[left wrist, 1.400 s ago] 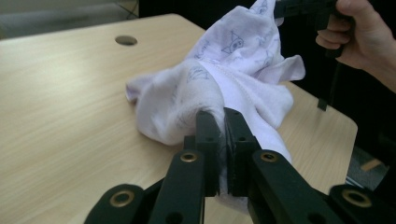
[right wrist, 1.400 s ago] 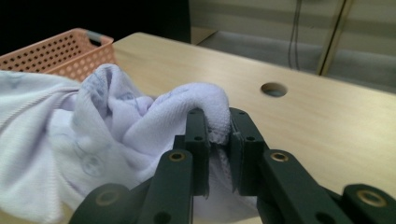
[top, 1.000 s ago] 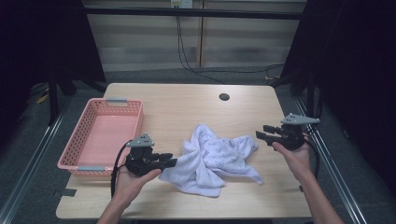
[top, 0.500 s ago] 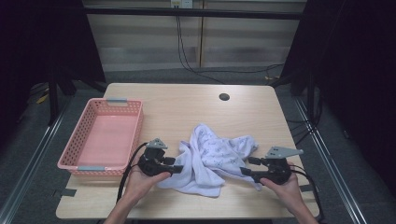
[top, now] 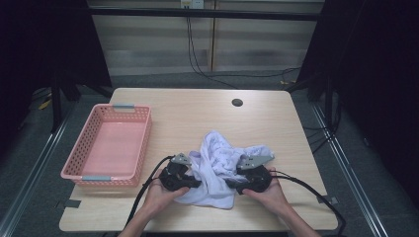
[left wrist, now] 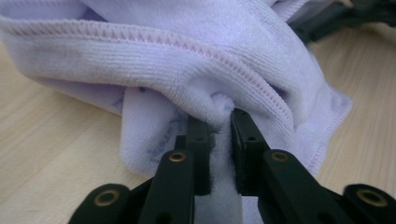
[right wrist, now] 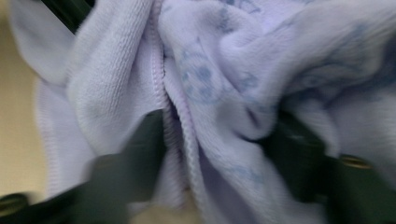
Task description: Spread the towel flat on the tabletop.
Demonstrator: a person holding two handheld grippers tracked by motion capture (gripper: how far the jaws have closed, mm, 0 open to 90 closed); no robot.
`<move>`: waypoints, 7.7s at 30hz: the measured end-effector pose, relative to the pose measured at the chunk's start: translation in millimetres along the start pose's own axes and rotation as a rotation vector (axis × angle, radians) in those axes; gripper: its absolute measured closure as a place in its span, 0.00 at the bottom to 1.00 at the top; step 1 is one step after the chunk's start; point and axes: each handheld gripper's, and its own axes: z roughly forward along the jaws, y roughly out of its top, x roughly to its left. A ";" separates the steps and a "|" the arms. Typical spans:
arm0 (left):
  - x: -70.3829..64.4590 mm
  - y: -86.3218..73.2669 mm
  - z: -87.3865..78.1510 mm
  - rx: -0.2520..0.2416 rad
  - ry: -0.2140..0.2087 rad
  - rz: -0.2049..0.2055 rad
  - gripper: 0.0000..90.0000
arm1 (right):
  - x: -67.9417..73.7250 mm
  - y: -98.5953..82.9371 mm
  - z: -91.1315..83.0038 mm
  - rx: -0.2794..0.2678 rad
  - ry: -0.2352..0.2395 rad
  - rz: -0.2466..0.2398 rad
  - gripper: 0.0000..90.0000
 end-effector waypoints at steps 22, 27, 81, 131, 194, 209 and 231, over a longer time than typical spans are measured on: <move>-16.7 24.8 -151.0 -0.383 0.213 0.081 0.90 | -97.2 2.3 -124.0 -0.263 -0.274 0.214 0.86; -29.3 1.0 -106.7 -0.247 0.065 0.084 0.87 | -88.6 -25.1 -115.6 -0.204 -0.263 0.224 0.61; -1.2 -35.9 -17.8 0.068 0.025 0.059 0.85 | -38.9 0.1 -39.9 -0.084 -0.012 0.109 0.94; -1.3 -24.3 1.7 0.010 -0.076 0.100 0.65 | -32.0 -61.2 -66.6 0.024 0.029 0.097 0.61; 49.6 117.7 -173.3 -0.443 0.012 -0.003 0.95 | -113.2 131.0 -184.1 -0.515 0.079 0.168 0.96; 13.0 157.0 -244.9 -0.559 0.050 0.067 0.95 | -104.9 205.8 -261.3 -0.686 0.000 0.071 0.96; -62.1 -71.9 -114.7 -0.146 -0.222 -0.076 0.85 | 22.3 -82.5 -186.0 -0.257 0.199 0.269 0.92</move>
